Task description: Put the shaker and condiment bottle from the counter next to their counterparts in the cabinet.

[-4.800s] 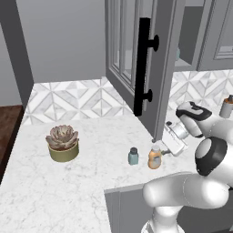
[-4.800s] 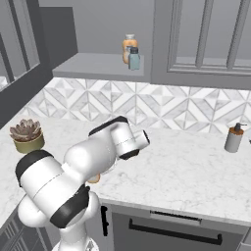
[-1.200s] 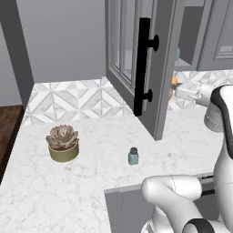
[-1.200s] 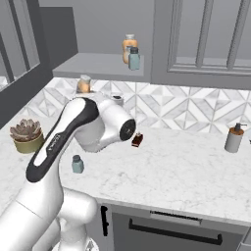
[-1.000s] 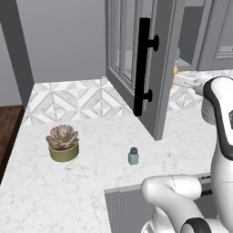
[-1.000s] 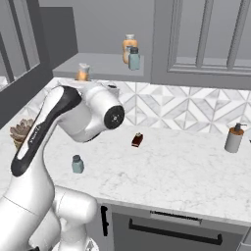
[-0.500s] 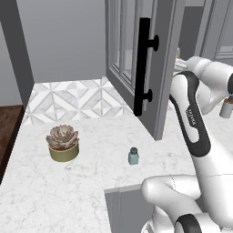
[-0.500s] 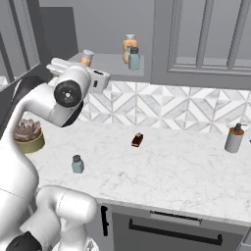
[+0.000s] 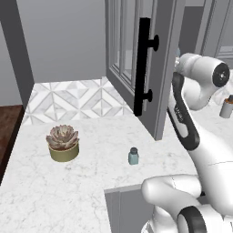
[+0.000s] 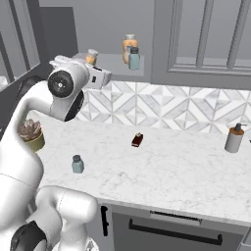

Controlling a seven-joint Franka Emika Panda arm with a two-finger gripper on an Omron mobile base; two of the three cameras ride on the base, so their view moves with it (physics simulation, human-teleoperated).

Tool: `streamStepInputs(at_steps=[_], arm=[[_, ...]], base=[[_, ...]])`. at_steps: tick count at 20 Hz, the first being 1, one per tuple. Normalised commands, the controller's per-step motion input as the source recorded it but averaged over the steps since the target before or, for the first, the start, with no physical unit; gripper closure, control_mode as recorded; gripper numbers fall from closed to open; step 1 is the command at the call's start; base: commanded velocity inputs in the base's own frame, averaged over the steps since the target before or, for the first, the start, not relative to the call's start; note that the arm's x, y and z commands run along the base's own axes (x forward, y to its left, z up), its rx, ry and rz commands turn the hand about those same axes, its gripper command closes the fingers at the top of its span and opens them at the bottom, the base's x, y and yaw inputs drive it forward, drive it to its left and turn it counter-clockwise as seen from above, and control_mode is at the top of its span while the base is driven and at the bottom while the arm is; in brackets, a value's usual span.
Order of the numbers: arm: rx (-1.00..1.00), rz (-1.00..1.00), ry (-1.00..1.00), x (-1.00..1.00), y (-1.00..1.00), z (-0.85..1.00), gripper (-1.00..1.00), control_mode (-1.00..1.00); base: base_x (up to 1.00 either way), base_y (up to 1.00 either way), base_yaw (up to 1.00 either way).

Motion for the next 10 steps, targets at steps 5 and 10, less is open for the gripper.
streamStepInputs(at_steps=[5,10], arm=[[-0.26,-0.13,0.06,0.4,-0.13,0.0,1.0,-1.0],[-0.11,0.0,-0.02,0.37,0.07,0.1,1.0,-1.0]], base=[[0.0,0.0,0.0],[0.0,0.0,0.0]])
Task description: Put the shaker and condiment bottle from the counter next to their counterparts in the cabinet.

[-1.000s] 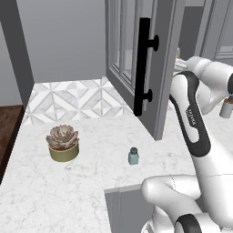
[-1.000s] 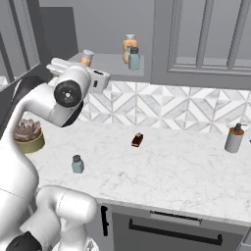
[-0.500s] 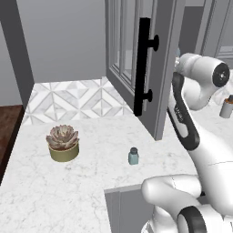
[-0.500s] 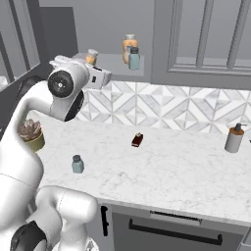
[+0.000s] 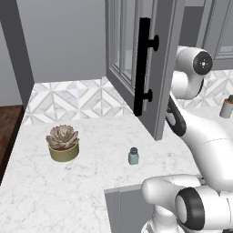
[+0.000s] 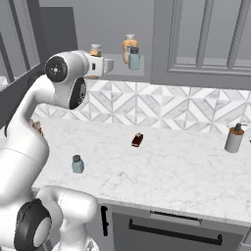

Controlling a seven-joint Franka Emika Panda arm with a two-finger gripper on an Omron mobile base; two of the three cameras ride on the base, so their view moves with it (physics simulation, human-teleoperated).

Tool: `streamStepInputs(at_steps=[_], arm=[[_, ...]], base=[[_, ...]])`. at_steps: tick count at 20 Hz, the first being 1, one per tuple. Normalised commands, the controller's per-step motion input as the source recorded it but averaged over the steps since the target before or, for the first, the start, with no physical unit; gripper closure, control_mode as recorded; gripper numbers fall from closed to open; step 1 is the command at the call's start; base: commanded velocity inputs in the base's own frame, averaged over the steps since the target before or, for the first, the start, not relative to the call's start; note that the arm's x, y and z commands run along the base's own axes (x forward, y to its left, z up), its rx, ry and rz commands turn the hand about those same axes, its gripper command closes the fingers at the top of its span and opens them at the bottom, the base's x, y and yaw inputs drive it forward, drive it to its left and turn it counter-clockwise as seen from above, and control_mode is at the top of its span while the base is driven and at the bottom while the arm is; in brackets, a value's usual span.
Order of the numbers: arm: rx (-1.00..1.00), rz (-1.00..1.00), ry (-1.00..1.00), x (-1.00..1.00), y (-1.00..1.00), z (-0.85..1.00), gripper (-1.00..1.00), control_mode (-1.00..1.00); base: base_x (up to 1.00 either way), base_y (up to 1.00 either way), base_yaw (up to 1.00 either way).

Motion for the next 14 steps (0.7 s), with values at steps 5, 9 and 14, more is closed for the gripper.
streamStepInputs(at_steps=[5,9,14], arm=[[-0.03,0.0,-0.01,0.12,0.01,0.0,1.0,-1.0],[-0.05,-0.01,0.0,0.12,-0.16,0.0,1.0,-1.0],[-0.02,-0.07,-0.01,0.51,-0.11,0.04,1.0,-1.0]], base=[[0.0,0.0,0.0],[0.0,0.0,0.0],[0.0,0.0,0.0]])
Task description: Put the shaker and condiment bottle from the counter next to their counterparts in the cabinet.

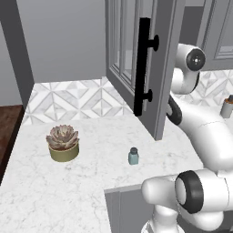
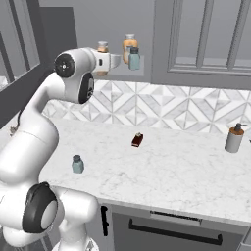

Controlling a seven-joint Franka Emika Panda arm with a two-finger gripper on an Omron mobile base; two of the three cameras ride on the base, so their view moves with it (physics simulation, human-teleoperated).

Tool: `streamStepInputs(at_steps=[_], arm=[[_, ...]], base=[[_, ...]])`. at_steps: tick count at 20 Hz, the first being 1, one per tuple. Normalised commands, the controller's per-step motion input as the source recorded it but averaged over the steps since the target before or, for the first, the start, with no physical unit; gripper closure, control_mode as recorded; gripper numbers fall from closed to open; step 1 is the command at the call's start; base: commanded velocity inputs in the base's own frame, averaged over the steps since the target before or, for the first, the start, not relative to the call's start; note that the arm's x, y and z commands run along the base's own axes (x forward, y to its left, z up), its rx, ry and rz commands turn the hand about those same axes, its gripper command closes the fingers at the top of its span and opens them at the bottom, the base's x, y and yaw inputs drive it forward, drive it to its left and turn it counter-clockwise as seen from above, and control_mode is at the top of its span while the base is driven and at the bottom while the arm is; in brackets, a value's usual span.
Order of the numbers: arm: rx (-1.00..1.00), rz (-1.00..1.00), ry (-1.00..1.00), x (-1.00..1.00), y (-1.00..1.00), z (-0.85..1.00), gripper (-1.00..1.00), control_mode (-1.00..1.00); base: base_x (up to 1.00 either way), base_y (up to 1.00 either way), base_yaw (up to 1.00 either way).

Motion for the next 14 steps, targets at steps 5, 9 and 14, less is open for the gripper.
streamStepInputs(at_steps=[5,9,14], arm=[[0.0,-0.06,0.0,0.57,0.0,0.04,1.0,-1.0],[0.0,-0.03,0.0,0.53,0.0,0.02,1.0,-1.0],[0.0,0.0,0.0,0.54,-0.05,0.0,1.0,-1.0]], base=[[0.0,0.0,0.0],[0.0,0.0,0.0],[0.0,0.0,0.0]])
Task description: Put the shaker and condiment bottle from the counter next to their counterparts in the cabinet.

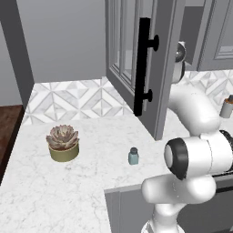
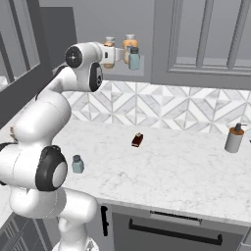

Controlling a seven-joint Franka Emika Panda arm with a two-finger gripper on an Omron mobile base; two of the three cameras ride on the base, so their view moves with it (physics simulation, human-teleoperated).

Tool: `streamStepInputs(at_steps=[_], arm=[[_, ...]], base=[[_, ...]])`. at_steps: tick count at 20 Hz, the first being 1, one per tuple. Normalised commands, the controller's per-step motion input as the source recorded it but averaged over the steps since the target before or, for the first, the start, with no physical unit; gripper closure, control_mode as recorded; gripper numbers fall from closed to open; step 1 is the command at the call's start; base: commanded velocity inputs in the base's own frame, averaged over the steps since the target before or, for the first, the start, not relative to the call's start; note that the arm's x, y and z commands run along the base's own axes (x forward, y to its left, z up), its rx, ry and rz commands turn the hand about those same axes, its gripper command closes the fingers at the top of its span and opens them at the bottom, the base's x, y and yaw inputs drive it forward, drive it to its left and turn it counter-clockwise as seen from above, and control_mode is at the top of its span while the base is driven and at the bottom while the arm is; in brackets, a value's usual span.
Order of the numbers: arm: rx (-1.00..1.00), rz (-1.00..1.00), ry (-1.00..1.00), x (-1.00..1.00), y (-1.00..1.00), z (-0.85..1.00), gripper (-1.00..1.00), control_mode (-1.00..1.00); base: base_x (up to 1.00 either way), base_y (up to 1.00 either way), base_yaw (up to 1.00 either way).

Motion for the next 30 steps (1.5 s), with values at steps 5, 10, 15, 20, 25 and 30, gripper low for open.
streamStepInputs(at_steps=[5,10,15,20,25,30], arm=[[0.0,0.0,0.0,0.29,-0.01,0.0,1.0,-1.0],[0.0,0.0,0.0,0.38,-0.04,0.0,1.0,-1.0],[0.0,0.0,0.0,0.3,-0.09,0.0,1.0,-1.0],[0.0,0.0,0.0,0.29,-0.06,0.0,1.0,-1.0],[0.0,0.0,0.0,0.33,-0.02,0.0,1.0,-1.0],[0.0,0.0,0.0,0.33,0.0,0.0,-1.0,-1.0]], base=[[0.0,0.0,0.0],[0.0,0.0,0.0],[0.0,0.0,0.0],[0.0,0.0,0.0],[0.0,0.0,0.0],[0.0,0.0,0.0]])
